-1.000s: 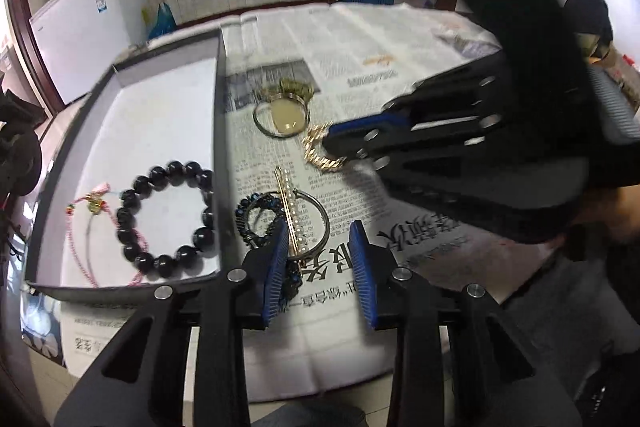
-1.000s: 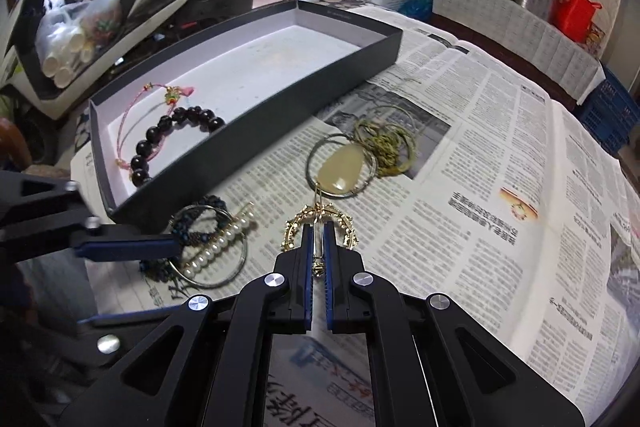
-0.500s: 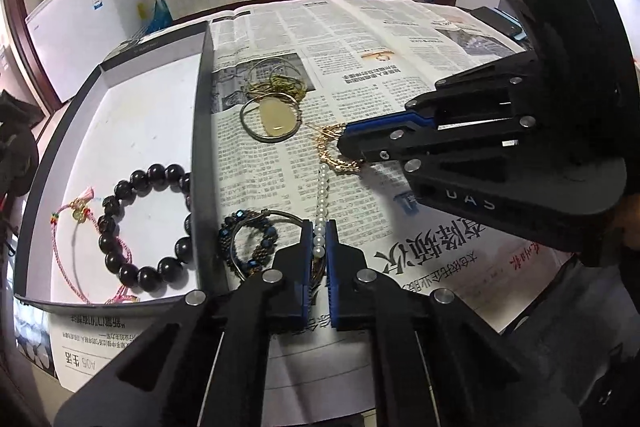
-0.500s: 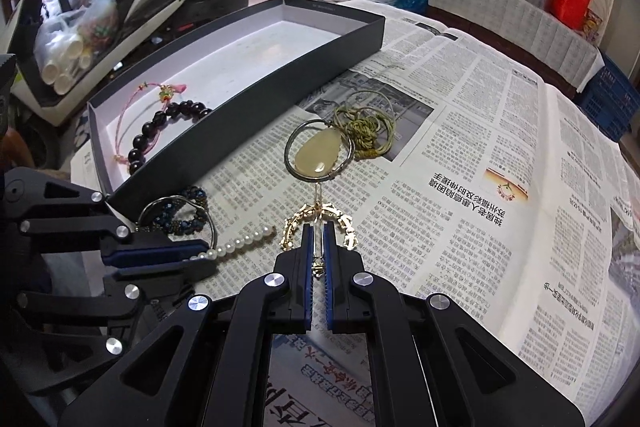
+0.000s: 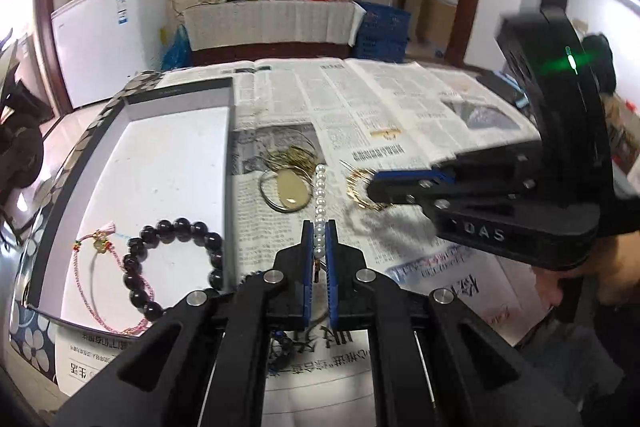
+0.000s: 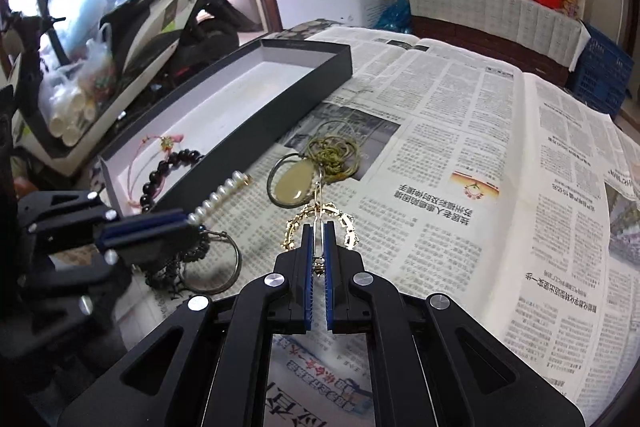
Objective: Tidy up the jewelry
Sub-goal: 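Carry the pearl strand and gold bracelet into the white box and release both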
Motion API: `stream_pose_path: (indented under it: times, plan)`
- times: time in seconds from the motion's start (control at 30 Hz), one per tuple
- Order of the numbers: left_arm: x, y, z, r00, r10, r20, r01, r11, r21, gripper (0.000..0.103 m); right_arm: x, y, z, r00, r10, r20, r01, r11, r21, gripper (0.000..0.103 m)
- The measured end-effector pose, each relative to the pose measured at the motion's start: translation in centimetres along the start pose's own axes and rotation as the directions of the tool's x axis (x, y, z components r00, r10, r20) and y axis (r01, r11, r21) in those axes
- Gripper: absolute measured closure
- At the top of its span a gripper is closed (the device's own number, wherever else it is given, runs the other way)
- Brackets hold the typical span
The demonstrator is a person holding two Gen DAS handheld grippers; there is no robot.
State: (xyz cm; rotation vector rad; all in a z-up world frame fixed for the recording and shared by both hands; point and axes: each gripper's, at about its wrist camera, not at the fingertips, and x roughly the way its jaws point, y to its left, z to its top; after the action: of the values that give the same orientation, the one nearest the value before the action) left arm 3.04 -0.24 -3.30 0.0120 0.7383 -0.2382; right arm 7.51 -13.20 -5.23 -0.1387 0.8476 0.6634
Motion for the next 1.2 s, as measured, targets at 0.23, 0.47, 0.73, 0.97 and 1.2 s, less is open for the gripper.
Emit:
stream_pose_path:
  times: [0.23, 0.47, 0.73, 0.97, 1.2]
  plan:
    - [-1.2, 1.6, 0.5, 0.998, 0.034, 0.056, -0.031, 0.998, -0.057, 0.097, -0.6, -0.1, 0.3, 0.999, 0.025, 0.040, -0.027, 0.999, 0.026, 0.098]
    - [-2.9, 4.3, 0.4, 0.989, 0.116, 0.091, -0.104, 0.986, -0.130, 0.097, -1.2, 1.8, 1.9, 0.990, 0.081, 0.112, -0.086, 0.996, 0.035, 0.098]
    - [-4.9, 7.8, 0.1, 0.951, 0.293, 0.099, -0.264, 0.935, -0.239, 0.097, -0.7, 5.5, 3.7, 0.962, 0.192, 0.195, -0.201, 0.979, 0.027, 0.098]
    - [-5.3, 9.9, -0.7, 0.941, 0.334, 0.060, -0.306, 0.912, -0.275, 0.097, 1.7, 10.4, 4.5, 0.962, 0.231, 0.142, -0.228, 0.973, -0.035, 0.098]
    - [-4.4, 11.3, -1.7, 0.937, 0.349, -0.026, -0.341, 0.896, -0.283, 0.097, 3.8, 13.4, 4.3, 0.987, 0.150, 0.048, -0.144, 0.984, -0.108, 0.098]
